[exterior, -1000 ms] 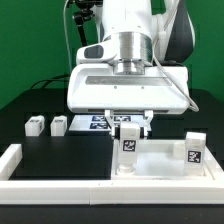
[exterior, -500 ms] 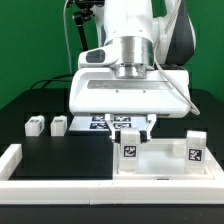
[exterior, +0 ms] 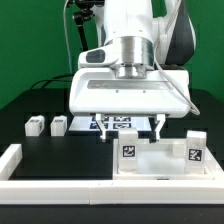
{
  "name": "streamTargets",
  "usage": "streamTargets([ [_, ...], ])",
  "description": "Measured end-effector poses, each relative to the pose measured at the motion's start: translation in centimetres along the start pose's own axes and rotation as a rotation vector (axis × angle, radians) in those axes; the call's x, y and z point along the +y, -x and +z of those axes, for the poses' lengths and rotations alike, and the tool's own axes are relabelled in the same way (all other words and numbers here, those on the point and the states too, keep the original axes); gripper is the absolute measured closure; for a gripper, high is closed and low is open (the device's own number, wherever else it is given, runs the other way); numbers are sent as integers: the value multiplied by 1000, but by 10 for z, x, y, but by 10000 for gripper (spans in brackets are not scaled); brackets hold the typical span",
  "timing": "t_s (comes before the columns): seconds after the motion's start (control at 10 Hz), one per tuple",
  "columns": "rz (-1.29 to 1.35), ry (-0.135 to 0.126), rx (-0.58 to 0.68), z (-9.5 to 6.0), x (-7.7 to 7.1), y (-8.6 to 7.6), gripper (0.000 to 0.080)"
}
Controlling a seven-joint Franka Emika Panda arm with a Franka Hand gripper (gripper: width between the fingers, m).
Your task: Assemble square table
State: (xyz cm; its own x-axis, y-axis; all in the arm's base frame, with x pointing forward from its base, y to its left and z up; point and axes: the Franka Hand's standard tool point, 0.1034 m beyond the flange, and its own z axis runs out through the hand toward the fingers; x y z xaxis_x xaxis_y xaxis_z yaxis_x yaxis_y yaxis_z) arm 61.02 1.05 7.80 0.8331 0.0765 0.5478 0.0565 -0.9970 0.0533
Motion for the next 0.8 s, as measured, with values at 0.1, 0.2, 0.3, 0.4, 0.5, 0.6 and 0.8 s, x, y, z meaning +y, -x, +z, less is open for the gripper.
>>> streamTargets([
  [0.1,0,0,0,0,0,0,151],
  [0.2,0,0,0,0,0,0,151],
  [0.3,0,0,0,0,0,0,150],
  [0.4,0,0,0,0,0,0,150],
  [0.5,0,0,0,0,0,0,150],
  [0.6,0,0,-4,0,1,0,150],
  [0.8,35,-31,-151,-9,17,-14,150],
])
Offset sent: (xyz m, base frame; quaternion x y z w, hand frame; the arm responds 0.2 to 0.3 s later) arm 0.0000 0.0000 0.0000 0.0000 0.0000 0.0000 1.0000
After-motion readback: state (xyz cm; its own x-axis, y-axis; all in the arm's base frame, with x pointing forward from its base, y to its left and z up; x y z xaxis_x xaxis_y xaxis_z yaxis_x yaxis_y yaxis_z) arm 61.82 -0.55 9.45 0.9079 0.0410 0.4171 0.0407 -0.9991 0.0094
